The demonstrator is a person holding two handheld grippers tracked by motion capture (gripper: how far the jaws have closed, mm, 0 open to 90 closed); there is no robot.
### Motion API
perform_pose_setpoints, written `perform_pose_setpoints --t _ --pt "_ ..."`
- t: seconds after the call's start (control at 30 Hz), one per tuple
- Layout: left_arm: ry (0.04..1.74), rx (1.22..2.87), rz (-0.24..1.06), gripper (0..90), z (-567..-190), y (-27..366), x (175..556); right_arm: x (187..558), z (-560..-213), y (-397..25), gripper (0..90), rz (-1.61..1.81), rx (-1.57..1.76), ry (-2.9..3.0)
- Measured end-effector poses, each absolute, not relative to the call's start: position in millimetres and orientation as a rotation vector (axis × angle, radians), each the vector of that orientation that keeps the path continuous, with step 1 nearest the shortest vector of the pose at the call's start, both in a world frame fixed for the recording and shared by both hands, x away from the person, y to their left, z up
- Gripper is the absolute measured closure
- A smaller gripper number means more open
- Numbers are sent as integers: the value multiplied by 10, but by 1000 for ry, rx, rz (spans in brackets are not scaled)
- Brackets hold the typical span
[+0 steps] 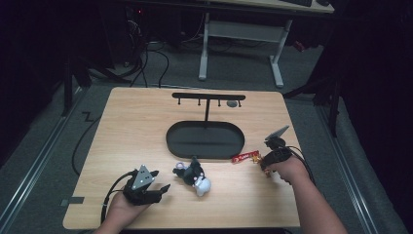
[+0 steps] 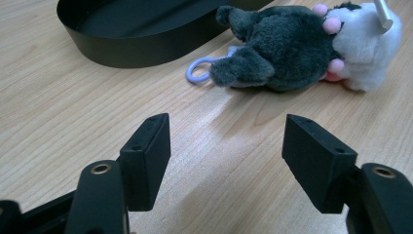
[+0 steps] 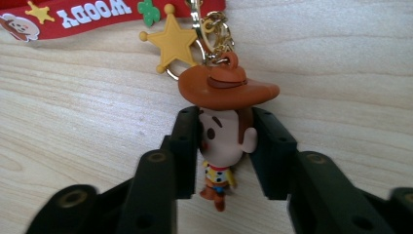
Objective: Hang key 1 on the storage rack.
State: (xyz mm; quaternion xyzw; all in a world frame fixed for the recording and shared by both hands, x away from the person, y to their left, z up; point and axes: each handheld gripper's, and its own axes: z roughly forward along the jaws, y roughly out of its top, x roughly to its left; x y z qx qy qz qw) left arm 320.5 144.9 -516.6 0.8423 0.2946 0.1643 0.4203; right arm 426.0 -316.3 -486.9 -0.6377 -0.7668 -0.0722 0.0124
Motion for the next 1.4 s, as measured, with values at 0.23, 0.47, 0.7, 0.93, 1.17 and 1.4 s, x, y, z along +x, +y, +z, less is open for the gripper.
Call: perform_pose_setpoints --t 0.23,0.47,0.7,0.93,1.17,1.4 --pt "737 2114 410 350 -5170 1446 3208 4196 -4806 -3135 667 -216 -1963 -2412" --pt "735 2108 408 351 -5171 1435 3202 4083 -4562 -3111 669 -246 -1929 -2455" --pt "733 2110 408 350 -5174 1430 3202 3987 -4283 -3030 670 -238 -1891 -2510" --pt "730 2109 403 350 -5171 1434 3200 3916 -4037 -2938 670 -193 -1843 -2550" --pt "725 2113 402 351 -5173 1424 3197 3878 -3766 -2760 670 -197 -1796 -2586" --pt "726 2110 403 351 -5167 1432 3199 3907 -3470 -2629 670 -196 -1759 -2647"
